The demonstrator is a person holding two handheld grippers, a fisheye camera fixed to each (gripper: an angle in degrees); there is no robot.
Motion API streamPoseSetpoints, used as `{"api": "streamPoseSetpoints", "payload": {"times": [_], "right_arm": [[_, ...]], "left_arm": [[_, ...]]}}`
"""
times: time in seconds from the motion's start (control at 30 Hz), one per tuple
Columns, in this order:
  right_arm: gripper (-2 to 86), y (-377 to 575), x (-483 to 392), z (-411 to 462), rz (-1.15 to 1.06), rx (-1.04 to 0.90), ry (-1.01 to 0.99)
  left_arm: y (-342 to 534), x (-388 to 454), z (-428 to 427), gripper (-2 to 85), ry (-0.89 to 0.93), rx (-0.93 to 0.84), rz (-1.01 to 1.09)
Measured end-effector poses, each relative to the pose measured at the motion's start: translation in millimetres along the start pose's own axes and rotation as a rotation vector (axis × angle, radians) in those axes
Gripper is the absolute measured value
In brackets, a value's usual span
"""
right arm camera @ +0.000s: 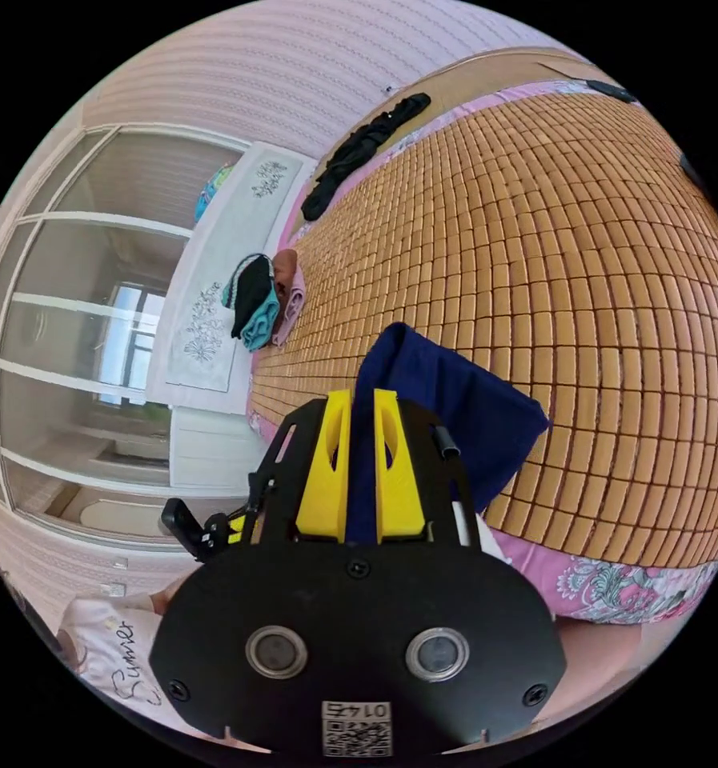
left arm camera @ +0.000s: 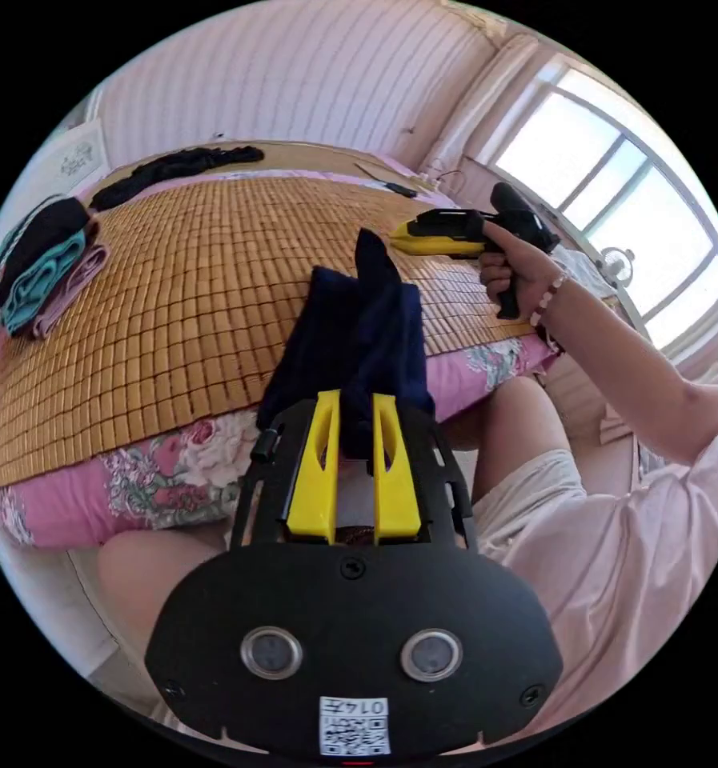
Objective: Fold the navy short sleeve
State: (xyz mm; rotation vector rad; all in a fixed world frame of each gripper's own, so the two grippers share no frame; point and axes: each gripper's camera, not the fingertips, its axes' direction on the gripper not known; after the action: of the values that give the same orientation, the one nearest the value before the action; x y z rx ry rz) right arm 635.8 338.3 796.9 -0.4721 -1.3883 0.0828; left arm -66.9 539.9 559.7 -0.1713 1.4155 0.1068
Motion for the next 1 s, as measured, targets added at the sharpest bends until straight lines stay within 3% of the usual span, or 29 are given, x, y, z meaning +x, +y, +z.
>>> {"api": "streamPoseSetpoints", "payload": {"times": [0.17,0.47,0.63,0.8,0.9,1.0], "right_arm": [[5.1,-5,0,44,-0.083,-0.075,0.100],[4.7,-2,-10,115,-0.205,-0.208,0.200],[3.4,83,6,135,-0.202,-0.264,0.241],[3.2,123,45,158,-0.077,-0.271,0.295],[2.5,105,55,159,-0.019,-0.155,0.247],[0.8,84,58,182,-0.015,-0.177,0.289]], "left_arm": [[8,-55,3,9.9,-0.015,-0.054,-0.153],[-1,-60,21,10.6,-0.046,-0.007,-0.169],[13,-4,28,8.2,0.022,-0.058,0.025],[31,117,78,9.5,0.055,-0.142,0.448],[39,160,117,8.6,-0.049,-0.182,0.589],[49,168,157,3.1,-0.198,-0.261,0.637]]}}
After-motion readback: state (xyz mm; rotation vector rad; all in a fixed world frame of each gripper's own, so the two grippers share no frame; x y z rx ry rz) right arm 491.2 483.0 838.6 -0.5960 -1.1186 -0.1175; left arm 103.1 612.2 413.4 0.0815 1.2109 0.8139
